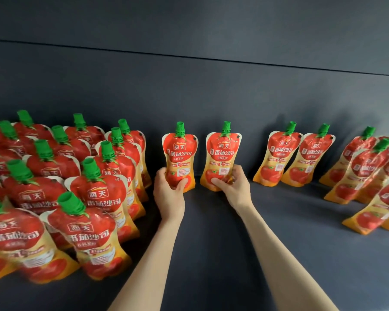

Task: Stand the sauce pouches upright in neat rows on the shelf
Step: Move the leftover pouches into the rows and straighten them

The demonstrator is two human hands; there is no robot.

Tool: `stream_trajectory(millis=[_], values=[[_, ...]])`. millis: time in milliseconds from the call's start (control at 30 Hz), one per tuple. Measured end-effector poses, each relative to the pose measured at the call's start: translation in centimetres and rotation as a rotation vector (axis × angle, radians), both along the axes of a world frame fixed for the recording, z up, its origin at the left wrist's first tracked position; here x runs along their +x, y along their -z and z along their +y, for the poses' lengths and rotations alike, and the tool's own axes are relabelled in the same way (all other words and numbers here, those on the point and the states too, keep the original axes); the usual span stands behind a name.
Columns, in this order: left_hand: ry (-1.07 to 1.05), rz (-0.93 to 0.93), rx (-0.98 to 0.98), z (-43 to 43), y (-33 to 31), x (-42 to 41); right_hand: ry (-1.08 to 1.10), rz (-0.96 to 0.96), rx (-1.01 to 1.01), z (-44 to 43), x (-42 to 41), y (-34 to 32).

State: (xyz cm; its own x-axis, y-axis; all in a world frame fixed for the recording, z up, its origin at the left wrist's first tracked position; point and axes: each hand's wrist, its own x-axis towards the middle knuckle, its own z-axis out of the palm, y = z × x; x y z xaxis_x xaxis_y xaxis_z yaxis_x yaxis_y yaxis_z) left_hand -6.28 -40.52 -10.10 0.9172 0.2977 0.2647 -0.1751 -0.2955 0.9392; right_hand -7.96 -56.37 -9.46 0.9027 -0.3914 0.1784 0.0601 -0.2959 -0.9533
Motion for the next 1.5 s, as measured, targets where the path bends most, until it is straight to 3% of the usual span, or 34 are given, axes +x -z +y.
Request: stream_trajectory(millis=[233, 1500], values=[[-0.048, 0.032, 0.080, 0.02, 0.03, 0.03, -0.049, 0.012, -0.092, 0.28, 0.04, 0.23], [-0.075, 0.069, 0.095, 0.14, -0.29, 0.03, -0.105, 0.053, -0.118, 0.31, -0.14, -0.14]])
